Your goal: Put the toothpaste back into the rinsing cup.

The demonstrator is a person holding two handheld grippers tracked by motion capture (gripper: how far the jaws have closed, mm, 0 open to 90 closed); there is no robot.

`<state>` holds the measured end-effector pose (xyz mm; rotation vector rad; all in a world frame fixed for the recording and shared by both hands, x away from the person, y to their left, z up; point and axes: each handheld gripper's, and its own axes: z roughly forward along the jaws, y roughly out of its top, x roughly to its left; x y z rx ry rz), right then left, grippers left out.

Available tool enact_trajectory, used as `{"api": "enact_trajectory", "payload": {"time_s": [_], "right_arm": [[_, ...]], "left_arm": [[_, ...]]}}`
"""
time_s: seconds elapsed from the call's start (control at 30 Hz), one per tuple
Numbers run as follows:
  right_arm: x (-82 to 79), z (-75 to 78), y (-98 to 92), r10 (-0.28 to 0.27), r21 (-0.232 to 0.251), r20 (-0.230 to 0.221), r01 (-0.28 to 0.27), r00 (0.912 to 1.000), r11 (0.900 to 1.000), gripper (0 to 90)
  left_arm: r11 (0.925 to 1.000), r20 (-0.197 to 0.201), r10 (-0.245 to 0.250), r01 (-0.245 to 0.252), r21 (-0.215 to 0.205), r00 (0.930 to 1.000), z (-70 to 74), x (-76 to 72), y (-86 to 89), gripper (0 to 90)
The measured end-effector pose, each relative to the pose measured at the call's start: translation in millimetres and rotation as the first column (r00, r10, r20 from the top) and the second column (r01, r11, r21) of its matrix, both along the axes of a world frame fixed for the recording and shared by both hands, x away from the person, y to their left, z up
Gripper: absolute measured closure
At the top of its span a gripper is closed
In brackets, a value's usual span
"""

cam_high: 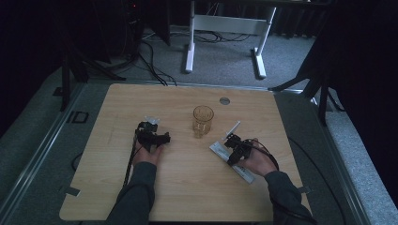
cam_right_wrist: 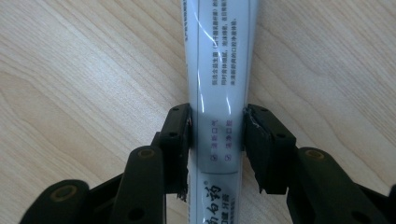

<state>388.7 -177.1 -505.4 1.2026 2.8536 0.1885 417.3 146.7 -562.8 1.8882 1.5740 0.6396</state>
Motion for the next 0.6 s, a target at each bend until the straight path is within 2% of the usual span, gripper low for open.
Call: {"api": "enact_trajectory", "payload": {"time_s": [0.4, 0.6], "right_arm": [[7.3, -5.2, 4.8, -0.001, -0.030, -0.048, 0.000, 0.9989, 1.000, 60.0], [7.9, -6.2, 7.8, -0.001, -0.051, -0.049, -0.001, 0.9988, 0.999, 60.2]], "left_arm": [[1.0000, 0.000, 0.000, 0.000, 0.000, 1.0000, 0.0, 0.0, 0.0, 12.6], [1.0000, 0.000, 0.000, 0.000, 0.000, 1.0000, 0.0, 0.0, 0.0, 12.6]]}}
